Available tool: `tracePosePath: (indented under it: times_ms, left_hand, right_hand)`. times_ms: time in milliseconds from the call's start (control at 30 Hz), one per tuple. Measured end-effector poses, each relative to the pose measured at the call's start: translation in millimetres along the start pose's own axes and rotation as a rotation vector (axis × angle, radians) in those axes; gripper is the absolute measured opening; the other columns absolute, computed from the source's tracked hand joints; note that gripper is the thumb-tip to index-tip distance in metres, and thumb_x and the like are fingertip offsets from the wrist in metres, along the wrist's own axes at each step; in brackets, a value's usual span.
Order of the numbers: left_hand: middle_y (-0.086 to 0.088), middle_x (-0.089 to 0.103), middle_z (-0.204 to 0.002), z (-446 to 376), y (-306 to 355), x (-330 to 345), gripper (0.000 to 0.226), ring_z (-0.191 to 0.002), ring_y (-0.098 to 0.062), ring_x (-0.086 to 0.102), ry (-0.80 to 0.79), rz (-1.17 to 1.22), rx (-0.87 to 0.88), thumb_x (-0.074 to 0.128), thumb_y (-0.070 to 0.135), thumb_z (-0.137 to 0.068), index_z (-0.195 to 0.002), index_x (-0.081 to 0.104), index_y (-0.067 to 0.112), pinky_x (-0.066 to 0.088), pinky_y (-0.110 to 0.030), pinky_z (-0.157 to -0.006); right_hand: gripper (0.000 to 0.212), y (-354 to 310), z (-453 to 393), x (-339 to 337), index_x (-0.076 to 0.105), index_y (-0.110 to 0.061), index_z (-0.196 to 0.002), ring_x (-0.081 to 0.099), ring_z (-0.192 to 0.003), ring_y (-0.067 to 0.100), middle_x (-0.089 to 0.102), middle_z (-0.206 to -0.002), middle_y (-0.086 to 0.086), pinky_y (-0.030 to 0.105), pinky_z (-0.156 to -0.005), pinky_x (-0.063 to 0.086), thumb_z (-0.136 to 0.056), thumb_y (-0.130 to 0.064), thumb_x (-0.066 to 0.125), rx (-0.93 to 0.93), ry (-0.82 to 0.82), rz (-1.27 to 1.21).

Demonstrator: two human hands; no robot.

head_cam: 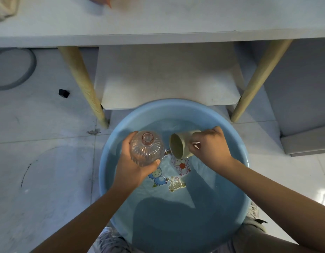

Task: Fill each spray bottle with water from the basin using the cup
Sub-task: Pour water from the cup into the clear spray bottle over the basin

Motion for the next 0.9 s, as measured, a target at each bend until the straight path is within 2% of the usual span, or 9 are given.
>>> tracePosePath:
  times_ms: [133, 233, 333, 433, 533, 634, 767, 834, 900]
  left_hand:
    - [0.022, 0.051, -0.117, -1, 1, -1, 0.092, -0.105, 0.012, 0.054, 0.002, -0.017, 0.008, 0.087, 0.005, -0.059, -0.13, 0.035, 0.033, 0.047, -0.006, -0.08]
    - [0.026, 0.048, -0.116, -1, 2, -2, 0.091, -0.104, 0.012, 0.052, 0.012, -0.044, 0.023, 0.087, 0.007, -0.06, -0.129, 0.034, 0.034, 0.045, -0.002, -0.08]
    - [0.024, 0.049, -0.117, -1, 2, -1, 0.09, -0.106, 0.006, 0.052, 0.009, -0.045, 0.021, 0.086, 0.009, -0.061, -0.128, 0.033, 0.037, 0.046, -0.005, -0.083]
    - [0.026, 0.048, -0.117, -1, 2, -1, 0.088, -0.106, 0.009, 0.052, 0.005, -0.06, 0.028, 0.087, 0.011, -0.061, -0.124, 0.033, 0.04, 0.045, -0.005, -0.085]
    - [0.027, 0.048, -0.118, -2, 0, 0, 0.089, -0.106, 0.011, 0.052, -0.002, -0.051, 0.018, 0.087, 0.012, -0.06, -0.125, 0.033, 0.04, 0.045, -0.005, -0.085]
    - [0.02, 0.052, -0.121, -2, -3, 0, 0.091, -0.109, 0.001, 0.054, -0.012, -0.026, 0.002, 0.087, 0.011, -0.06, -0.128, 0.034, 0.039, 0.048, -0.01, -0.085]
    - [0.01, 0.056, -0.124, -3, -6, 3, 0.092, -0.111, -0.008, 0.058, -0.038, 0.018, -0.01, 0.088, 0.009, -0.059, -0.133, 0.038, 0.032, 0.053, -0.024, -0.089]
    - [0.008, 0.057, -0.124, -2, -5, 5, 0.093, -0.112, -0.01, 0.059, -0.049, 0.033, -0.012, 0.088, 0.014, -0.057, -0.133, 0.039, 0.031, 0.053, -0.027, -0.09]
    - [0.007, 0.057, -0.124, -2, -3, 6, 0.094, -0.112, -0.011, 0.059, -0.057, 0.055, -0.015, 0.086, 0.021, -0.052, -0.133, 0.039, 0.031, 0.053, -0.027, -0.089]
  right_hand:
    - [0.048, 35, 2, -13, 0.032, -0.02, -0.049, 0.04, -0.048, 0.023, 0.033, -0.042, -0.006, 0.021, -0.049, 0.026, -0.077, -0.023, 0.071, 0.378, 0.061, -0.379]
    - [0.044, 55, 11, -4, 0.042, -0.014, -0.049, 0.035, -0.046, 0.01, 0.036, -0.042, -0.005, 0.022, -0.047, 0.025, -0.079, -0.023, 0.071, 0.631, 0.03, -0.627]
    - [0.038, 58, 14, -6, 0.05, -0.003, -0.054, 0.032, -0.048, 0.008, 0.039, -0.048, -0.005, 0.026, -0.053, 0.028, -0.079, -0.021, 0.072, 0.705, 0.061, -0.791]
    - [0.039, 55, 14, -16, 0.049, 0.005, -0.06, 0.036, -0.054, 0.012, 0.043, -0.057, 0.008, 0.024, -0.054, 0.03, -0.079, -0.02, 0.073, 0.705, 0.119, -0.893]
    - [0.039, 48, 12, -33, 0.049, 0.005, -0.061, 0.031, -0.047, 0.006, 0.04, -0.051, -0.003, 0.019, -0.046, 0.027, -0.08, -0.02, 0.072, 0.646, 0.165, -0.856]
    - [0.041, 35, 6, -55, 0.045, -0.008, -0.053, 0.033, -0.044, 0.006, 0.038, -0.041, -0.01, 0.014, -0.044, 0.024, -0.081, -0.02, 0.073, 0.513, 0.223, -0.751]
    - [0.038, 15, -1, -81, 0.044, -0.019, -0.051, 0.039, -0.05, 0.008, 0.043, -0.043, -0.01, 0.012, -0.052, 0.026, -0.075, -0.038, 0.067, 0.325, 0.298, -0.59]
    - [0.039, 2, -3, -90, 0.047, -0.012, -0.051, 0.04, -0.058, 0.013, 0.043, -0.045, -0.01, 0.017, -0.059, 0.029, -0.075, -0.04, 0.06, 0.211, 0.333, -0.525]
    - [0.04, -11, -5, -100, 0.049, -0.005, -0.05, 0.039, -0.064, 0.018, 0.047, -0.046, 0.0, 0.021, -0.061, 0.029, -0.075, -0.034, 0.059, 0.099, 0.395, -0.438]
Point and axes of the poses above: each hand's wrist, its own z-axis away from the middle knuckle, its own x-axis out of the palm, y = z × x, the point moved 8 cm from there along -z, towards the middle knuckle
